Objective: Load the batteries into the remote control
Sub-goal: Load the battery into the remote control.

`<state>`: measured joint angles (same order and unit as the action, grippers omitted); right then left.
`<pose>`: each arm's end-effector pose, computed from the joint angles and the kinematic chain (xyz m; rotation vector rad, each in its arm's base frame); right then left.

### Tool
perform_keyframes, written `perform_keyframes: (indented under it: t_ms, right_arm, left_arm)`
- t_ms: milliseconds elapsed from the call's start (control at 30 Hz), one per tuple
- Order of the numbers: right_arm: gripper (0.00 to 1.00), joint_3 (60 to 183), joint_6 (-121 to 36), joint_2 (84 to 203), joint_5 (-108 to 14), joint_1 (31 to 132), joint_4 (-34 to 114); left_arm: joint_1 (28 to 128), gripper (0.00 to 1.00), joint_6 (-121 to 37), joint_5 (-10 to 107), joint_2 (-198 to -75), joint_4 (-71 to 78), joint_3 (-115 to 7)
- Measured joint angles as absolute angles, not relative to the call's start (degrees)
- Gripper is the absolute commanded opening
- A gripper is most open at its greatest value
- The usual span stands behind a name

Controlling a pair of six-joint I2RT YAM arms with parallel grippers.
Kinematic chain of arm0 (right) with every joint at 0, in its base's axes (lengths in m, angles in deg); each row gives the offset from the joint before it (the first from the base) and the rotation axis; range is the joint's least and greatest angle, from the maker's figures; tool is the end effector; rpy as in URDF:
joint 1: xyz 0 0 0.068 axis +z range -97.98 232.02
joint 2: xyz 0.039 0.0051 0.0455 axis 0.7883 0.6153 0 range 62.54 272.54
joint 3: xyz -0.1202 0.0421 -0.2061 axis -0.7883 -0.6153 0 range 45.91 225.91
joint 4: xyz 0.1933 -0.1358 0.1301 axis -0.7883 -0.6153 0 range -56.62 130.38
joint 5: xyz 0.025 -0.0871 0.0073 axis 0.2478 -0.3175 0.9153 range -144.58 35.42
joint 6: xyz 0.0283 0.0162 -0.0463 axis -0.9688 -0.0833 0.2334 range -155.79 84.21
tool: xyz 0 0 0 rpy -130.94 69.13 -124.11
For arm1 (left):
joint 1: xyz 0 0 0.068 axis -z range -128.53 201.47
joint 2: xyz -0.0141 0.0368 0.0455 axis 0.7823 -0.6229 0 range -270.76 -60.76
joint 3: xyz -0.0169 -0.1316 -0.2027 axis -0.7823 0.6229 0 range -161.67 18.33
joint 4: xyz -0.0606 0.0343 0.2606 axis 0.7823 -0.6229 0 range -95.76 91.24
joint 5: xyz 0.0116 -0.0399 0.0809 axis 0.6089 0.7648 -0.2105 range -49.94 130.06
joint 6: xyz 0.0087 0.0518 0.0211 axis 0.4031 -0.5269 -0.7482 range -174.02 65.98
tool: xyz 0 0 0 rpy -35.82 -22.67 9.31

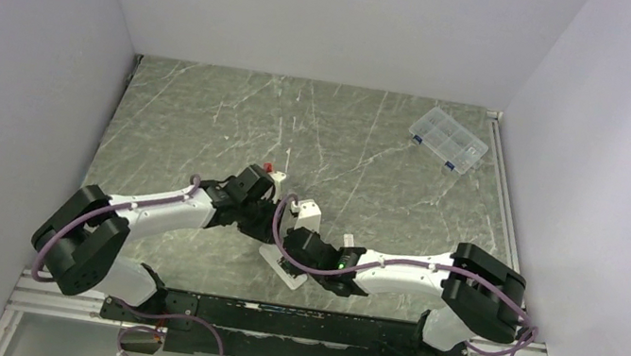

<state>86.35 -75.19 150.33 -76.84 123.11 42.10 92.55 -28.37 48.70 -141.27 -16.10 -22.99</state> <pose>0.1129 0.2832 0.1205 -0.4592 2.3067 0.5225 0.2063 -0.1876 0.1344 0.4184 2.6370 -0.6097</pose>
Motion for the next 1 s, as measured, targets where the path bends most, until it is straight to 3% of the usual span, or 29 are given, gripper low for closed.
perform_keyframes:
  t_ms: [1000]
  right_arm:
    - [0.12, 87.14, -73.09, 147.07, -76.12, 123.11, 40.42]
  left_arm:
    - [92.55, 0.45, -26.73, 50.52, -139.15, -14.61, -18.60]
